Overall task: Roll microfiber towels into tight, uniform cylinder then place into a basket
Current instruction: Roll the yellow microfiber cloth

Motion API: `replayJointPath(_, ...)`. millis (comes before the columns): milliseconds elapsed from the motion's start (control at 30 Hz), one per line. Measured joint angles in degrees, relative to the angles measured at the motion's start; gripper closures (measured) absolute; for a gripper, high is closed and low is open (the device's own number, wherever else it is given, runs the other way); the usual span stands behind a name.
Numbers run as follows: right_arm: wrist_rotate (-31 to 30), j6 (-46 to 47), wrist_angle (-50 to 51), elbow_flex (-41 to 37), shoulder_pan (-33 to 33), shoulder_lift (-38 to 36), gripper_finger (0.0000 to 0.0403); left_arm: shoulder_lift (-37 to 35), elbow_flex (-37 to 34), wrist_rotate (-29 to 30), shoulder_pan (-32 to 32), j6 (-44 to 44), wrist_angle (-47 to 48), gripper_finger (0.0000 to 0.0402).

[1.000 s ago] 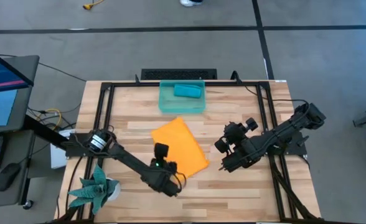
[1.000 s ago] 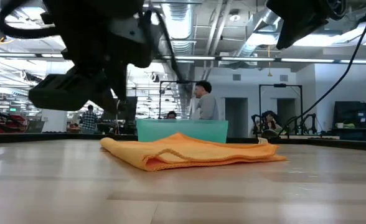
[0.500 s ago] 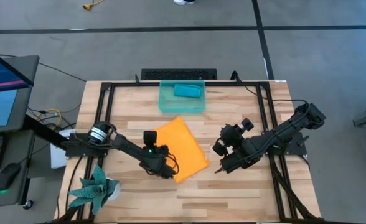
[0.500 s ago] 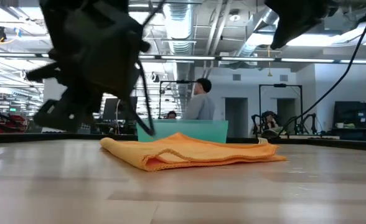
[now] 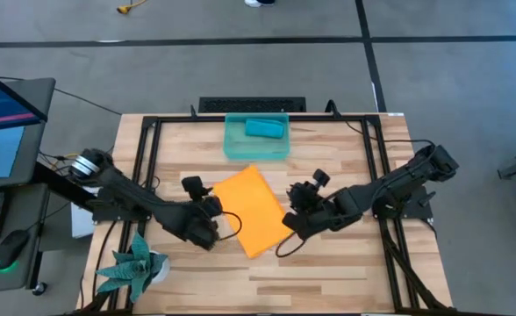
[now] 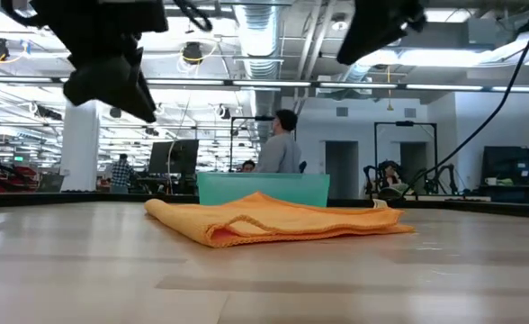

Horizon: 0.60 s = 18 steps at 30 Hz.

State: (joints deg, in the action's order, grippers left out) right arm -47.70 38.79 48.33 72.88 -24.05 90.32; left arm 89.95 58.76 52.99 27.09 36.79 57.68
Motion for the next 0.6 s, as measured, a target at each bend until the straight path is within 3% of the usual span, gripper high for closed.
replayJointPath(267,10.74,-9.4,-6.24,0.0,7.65,7.57,0.0304,-6.64,-7.24,0.61,-2.67,-13.1,-22.46,0.026)
replayJointPath(467,21.29,-20.1,-16.45,-0.02,13.03,13.06,0.0324,-6.04,-8.41,-9.2,-4.93,-22.75,-32.48,0.026)
replayJointPath(600,24.0,-22.34,-18.12,-0.09,14.7,14.25,0.0342,-6.05,-8.46,-11.82,-5.53,-25.17,-35.36,0.026)
